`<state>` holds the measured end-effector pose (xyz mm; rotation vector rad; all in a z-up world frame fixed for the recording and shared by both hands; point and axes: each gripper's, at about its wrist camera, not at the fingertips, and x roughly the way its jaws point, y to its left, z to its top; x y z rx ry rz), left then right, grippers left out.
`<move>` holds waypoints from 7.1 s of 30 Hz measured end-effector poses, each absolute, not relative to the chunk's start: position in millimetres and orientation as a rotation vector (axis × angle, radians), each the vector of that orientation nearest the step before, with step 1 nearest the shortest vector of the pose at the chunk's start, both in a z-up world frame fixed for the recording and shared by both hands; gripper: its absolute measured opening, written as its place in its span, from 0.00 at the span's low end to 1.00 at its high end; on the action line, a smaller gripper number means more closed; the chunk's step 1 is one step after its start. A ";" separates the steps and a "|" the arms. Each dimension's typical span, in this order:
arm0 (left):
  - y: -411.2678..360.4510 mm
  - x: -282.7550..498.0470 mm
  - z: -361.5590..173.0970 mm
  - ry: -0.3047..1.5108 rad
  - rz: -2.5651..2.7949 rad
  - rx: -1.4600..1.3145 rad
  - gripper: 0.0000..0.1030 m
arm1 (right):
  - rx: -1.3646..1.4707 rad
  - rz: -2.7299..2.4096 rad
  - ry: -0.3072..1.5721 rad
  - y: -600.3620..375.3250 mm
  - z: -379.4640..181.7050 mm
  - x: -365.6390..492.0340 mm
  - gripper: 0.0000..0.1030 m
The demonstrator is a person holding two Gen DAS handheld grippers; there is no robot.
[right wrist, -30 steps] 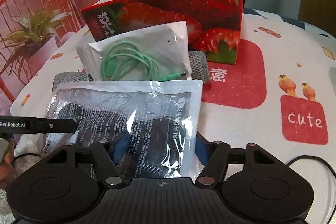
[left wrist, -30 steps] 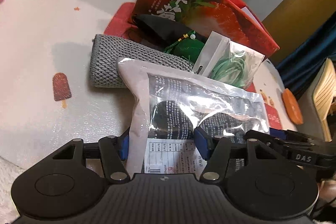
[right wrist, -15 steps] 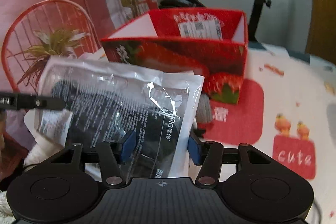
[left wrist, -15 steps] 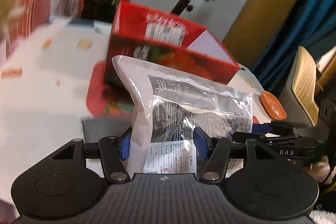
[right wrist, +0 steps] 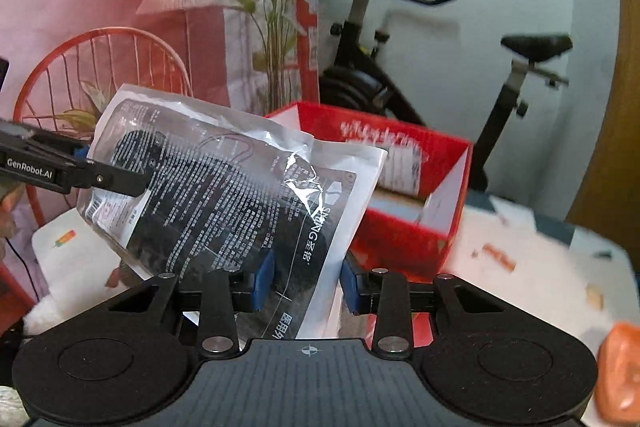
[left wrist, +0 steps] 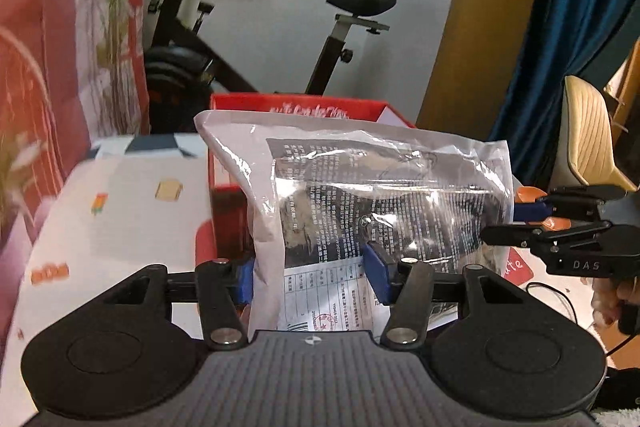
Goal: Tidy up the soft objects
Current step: 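Carry the clear bag with both grippers over the red box, then lower the clear bag into the red box and open both grippers, then move both grippers down to the black fabric item on the table, then close both grippers on the black glove's fingers and cuff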
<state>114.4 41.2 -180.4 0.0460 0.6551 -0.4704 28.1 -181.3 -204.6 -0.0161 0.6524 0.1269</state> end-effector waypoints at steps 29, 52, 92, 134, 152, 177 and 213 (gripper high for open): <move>-7.7 218.9 -136.0 0.518 -0.384 0.096 0.53 | -0.183 0.003 0.415 -231.5 -152.1 139.8 0.28; -11.7 364.3 -184.5 0.701 -0.428 0.055 0.43 | -0.241 0.038 0.627 -286.9 -227.2 278.7 0.18; 12.1 391.1 -204.4 0.849 -0.369 0.051 0.27 | -0.232 0.051 0.982 -276.7 -286.2 360.9 0.15; 7.7 232.9 -146.3 0.638 -0.154 0.116 1.00 | 0.128 -0.004 0.632 -262.1 -182.1 204.1 1.00; 19.1 82.3 -228.9 0.771 -0.167 -0.066 0.99 | 0.215 -0.005 0.633 -226.7 -260.3 83.0 1.00; 14.4 67.4 -293.4 0.908 -0.224 -0.232 0.53 | 0.203 -0.004 0.757 -196.8 -326.8 30.4 0.73; 5.2 64.2 -305.9 0.940 -0.321 -0.216 0.14 | 0.220 0.067 0.821 -190.4 -341.6 35.8 0.42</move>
